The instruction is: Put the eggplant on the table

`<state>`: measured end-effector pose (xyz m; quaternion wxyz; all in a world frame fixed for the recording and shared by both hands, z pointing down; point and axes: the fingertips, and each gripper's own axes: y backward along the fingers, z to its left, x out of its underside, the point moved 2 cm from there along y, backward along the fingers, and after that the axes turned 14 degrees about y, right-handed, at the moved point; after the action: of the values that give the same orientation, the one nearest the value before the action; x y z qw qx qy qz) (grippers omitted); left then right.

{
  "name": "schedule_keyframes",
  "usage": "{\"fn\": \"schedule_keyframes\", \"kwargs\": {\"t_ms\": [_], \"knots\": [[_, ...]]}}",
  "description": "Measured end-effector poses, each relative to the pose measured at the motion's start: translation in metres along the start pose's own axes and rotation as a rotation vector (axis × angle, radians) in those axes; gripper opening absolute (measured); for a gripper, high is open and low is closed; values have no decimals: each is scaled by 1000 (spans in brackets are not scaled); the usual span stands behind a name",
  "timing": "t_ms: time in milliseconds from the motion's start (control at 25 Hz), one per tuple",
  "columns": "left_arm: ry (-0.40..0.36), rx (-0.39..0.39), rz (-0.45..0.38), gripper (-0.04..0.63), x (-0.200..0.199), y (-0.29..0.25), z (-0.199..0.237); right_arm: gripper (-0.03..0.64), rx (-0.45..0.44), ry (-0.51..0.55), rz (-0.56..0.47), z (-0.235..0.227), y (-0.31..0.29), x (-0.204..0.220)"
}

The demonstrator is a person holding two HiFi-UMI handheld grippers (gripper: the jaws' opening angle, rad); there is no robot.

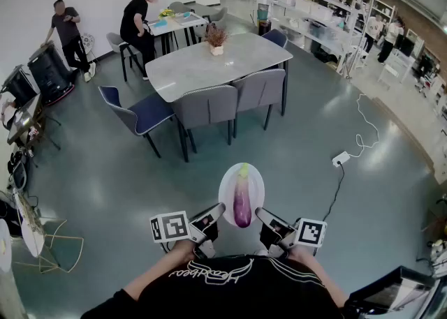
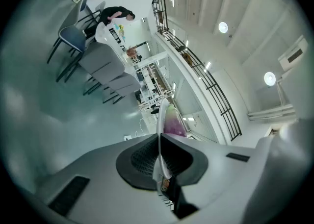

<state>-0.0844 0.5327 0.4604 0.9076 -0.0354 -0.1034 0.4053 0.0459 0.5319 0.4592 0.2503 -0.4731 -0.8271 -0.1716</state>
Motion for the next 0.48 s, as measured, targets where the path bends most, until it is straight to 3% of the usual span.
{"fn": "schedule_keyframes", "kwargs": {"t_ms": [480], "knots": [[17,-4,0,21,4,9,6,18,21,8,20,1,0,11]]}}
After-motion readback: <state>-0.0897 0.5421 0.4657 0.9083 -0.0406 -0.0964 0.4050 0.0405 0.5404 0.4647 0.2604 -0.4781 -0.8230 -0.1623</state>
